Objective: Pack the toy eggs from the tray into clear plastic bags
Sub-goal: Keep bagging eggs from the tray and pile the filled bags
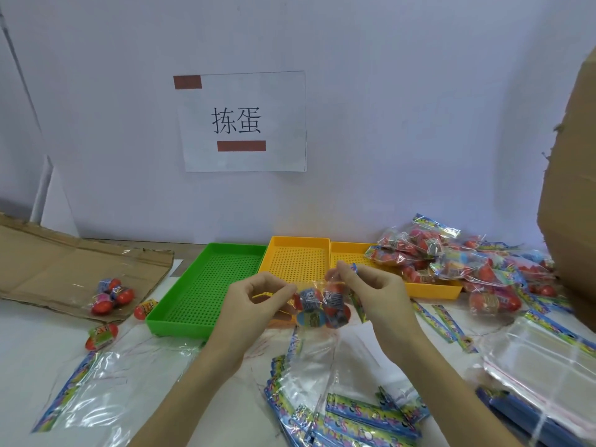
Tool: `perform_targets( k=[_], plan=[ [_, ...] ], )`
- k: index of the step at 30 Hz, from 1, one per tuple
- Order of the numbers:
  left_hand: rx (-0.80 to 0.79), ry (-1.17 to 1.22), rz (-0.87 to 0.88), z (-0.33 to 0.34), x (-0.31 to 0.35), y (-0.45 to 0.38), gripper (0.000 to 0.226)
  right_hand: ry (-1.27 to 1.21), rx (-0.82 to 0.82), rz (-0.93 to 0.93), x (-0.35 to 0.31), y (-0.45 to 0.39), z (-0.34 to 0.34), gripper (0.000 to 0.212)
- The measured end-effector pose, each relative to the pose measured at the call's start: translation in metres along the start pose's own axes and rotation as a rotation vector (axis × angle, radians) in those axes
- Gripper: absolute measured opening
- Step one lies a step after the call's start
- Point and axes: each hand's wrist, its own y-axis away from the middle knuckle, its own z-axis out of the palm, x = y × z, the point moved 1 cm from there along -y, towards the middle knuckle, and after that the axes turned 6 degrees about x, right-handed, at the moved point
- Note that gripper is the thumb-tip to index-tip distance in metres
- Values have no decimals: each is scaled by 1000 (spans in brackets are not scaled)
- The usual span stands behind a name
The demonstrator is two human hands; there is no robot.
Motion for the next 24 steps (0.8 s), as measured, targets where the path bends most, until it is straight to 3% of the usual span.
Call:
perform_targets(
  k=[4, 9, 14, 17, 21, 22, 24],
  plan=[
    [-21, 59, -22, 1, 0, 0, 15, -17, 50, -45, -3, -4, -2, 27],
    [-198, 224, -168, 3, -4, -3, 20, 45, 164, -141, 1, -4, -4, 24],
    [-286, -18, -74, 1, -5, -3, 51, 265, 36, -323, -3, -2, -3, 22],
    [-349, -101, -22, 4, -5, 1, 32, 286, -37, -357, -8, 0, 0, 20],
    [-226, 1, 12, 7, -7, 1, 14, 318, 124, -361, -7, 1, 2, 36],
    [-167, 62, -6, 8, -8, 1, 15, 302, 162, -304, -6, 0, 2, 42],
    [-53, 199, -64, 9, -10, -1, 21, 179, 83, -96, -3, -1, 4, 52]
  ],
)
